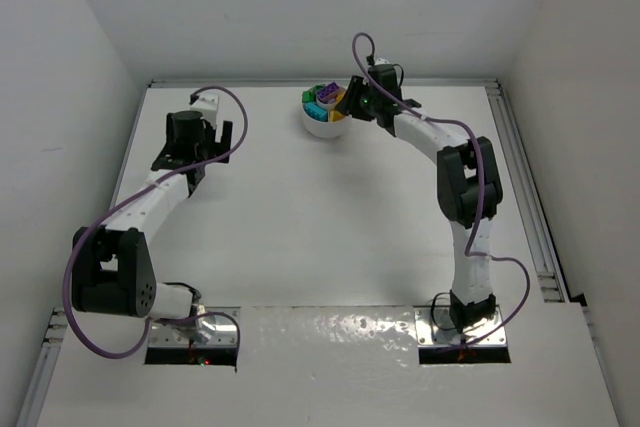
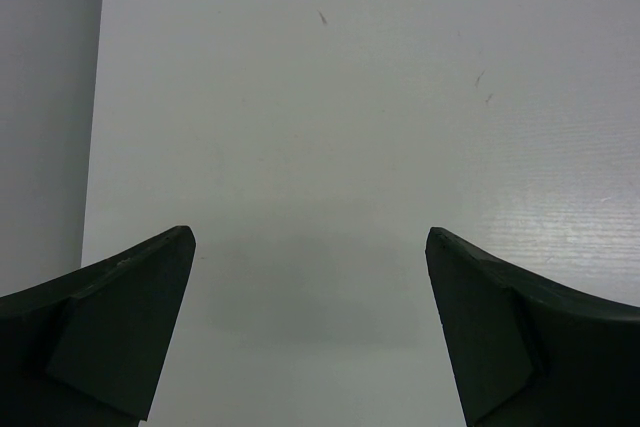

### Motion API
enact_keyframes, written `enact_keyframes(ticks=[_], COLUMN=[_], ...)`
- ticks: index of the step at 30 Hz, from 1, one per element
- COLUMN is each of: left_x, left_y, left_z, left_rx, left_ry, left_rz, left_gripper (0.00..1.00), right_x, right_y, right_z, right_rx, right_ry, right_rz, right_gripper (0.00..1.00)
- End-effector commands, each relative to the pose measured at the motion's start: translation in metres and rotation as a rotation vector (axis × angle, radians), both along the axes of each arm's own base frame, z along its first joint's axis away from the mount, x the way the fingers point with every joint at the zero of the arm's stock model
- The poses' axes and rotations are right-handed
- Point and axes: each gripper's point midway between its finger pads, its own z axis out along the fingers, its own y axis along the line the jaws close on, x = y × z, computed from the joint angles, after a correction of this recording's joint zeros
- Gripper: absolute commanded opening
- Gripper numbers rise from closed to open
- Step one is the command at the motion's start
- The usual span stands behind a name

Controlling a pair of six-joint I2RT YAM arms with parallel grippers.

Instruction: Sort the legos into containers by color

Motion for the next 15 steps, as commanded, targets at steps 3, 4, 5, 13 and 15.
enact_keyframes(ticks=[3, 4, 5, 13, 15], left_x=[0.0063, 0.0063, 0.0064, 0.0056, 0.0053], left_y=[0.0019, 0.0023, 0.0022, 0.0032, 0.0023], left_z=[0.023, 0.0231, 0.0225, 0.0218, 0.022], left_rx=[0.009, 0.012, 0.011, 0.013, 0.011], left_ry=[-0.079, -0.079, -0.078, -0.076, -0.076], left_rz=[0.006, 0.006, 0.006, 0.009, 0.006], left_gripper=[0.99, 0.99, 0.99, 1.0, 1.0], right_x=[0.0104, 0.0106, 0.0109, 0.0114, 0.012], right_y=[0.003, 0.0024, 0.0024, 0.0019, 0.002], right_z=[0.032, 0.0303, 0.031, 0.0339, 0.0352], right_rx=[0.052, 0.051, 0.051, 0.027, 0.026], right_ry=[-0.074, -0.069, -0.071, -0.086, -0.091], right_rz=[-0.019, -0.019, -0.019, -0.001, 0.001], right_gripper=[0.04, 0.1, 0.15, 0.41, 0.44])
